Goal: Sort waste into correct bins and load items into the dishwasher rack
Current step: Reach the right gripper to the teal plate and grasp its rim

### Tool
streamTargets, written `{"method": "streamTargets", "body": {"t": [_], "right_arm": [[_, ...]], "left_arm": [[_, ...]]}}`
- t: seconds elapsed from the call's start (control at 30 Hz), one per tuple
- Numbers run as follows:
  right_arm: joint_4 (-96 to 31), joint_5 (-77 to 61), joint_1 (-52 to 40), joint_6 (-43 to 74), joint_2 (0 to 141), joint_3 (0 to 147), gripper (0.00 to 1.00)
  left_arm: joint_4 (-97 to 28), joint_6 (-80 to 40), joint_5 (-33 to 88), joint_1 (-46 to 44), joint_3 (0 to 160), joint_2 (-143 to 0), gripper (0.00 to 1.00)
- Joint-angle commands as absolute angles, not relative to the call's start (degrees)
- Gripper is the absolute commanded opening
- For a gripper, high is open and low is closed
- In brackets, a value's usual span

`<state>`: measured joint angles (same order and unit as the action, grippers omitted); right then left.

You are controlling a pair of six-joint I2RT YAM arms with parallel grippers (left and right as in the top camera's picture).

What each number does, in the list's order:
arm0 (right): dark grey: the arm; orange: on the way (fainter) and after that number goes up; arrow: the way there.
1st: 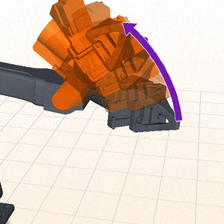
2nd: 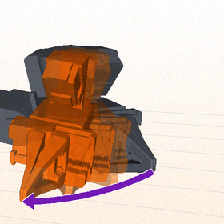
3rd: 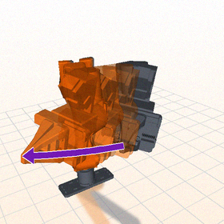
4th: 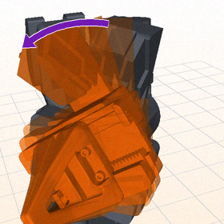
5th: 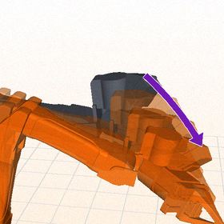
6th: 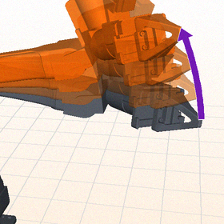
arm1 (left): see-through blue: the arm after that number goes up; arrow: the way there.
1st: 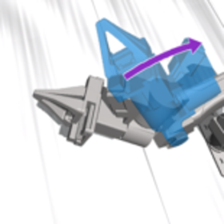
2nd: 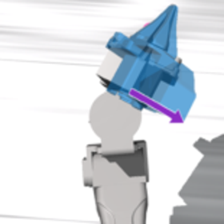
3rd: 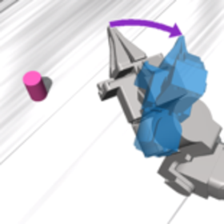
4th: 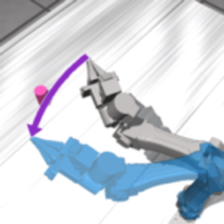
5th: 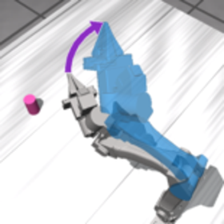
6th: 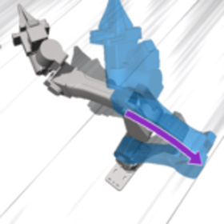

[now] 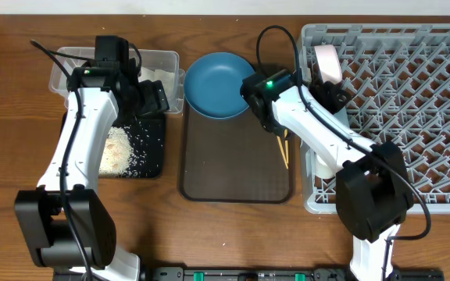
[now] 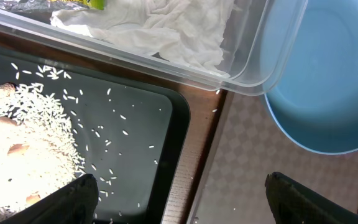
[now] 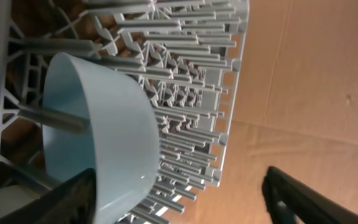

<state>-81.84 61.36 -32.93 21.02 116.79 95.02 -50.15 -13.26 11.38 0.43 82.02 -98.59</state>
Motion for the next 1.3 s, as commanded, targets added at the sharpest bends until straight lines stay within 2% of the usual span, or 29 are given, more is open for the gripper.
{"method": "streamTargets", "body": {"t": [0.0, 0.17, 0.3, 0.43, 0.5, 0.63, 0.7, 0.87, 1.07, 1.27], "right_arm": [[-81.89, 62.72, -32.69, 21.56, 117.21, 98.98, 0.86], [-81.32, 62.46, -31.51, 21.10, 117.21, 104.97, 0.94], [-78.67, 56.34, -30.61, 14.39, 117.21, 108.31, 0.95], [-73.12, 42.52, -30.55, 12.95, 117.21, 110.32, 0.95], [-68.75, 30.37, -30.55, 12.56, 117.21, 110.96, 0.94], [-58.13, 9.04, -30.33, 13.23, 117.34, 110.72, 0.84], [-52.42, 4.71, -30.20, 15.49, 117.45, 109.93, 0.79], [-46.37, 4.62, -29.87, 20.93, 119.00, 109.03, 0.70], [-46.11, 3.51, -28.38, 21.85, 124.01, 109.03, 0.66], [-47.03, 1.02, -26.61, 22.65, 128.29, 109.03, 0.49]], "left_arm": [[-50.33, -12.73, 10.63, 0.58, 82.63, -98.15, 0.88], [-50.33, -12.73, 10.63, 0.58, 82.63, -98.15, 0.88], [-50.33, -12.71, 10.63, 0.58, 82.63, -98.15, 0.88], [-50.30, -12.71, 10.63, 0.58, 82.63, -98.15, 0.88], [-50.30, -12.71, 10.63, 0.58, 82.63, -98.15, 0.88], [-50.33, -12.73, 10.63, 0.58, 82.63, -98.15, 0.88], [-50.33, -12.71, 10.63, 0.58, 82.63, -98.15, 0.89], [-50.33, -12.71, 10.63, 0.58, 82.63, -98.15, 0.89], [-50.30, -12.71, 10.63, 0.58, 82.63, -98.15, 0.89], [-50.30, -12.73, 10.63, 0.58, 82.63, -98.15, 0.88]]}}
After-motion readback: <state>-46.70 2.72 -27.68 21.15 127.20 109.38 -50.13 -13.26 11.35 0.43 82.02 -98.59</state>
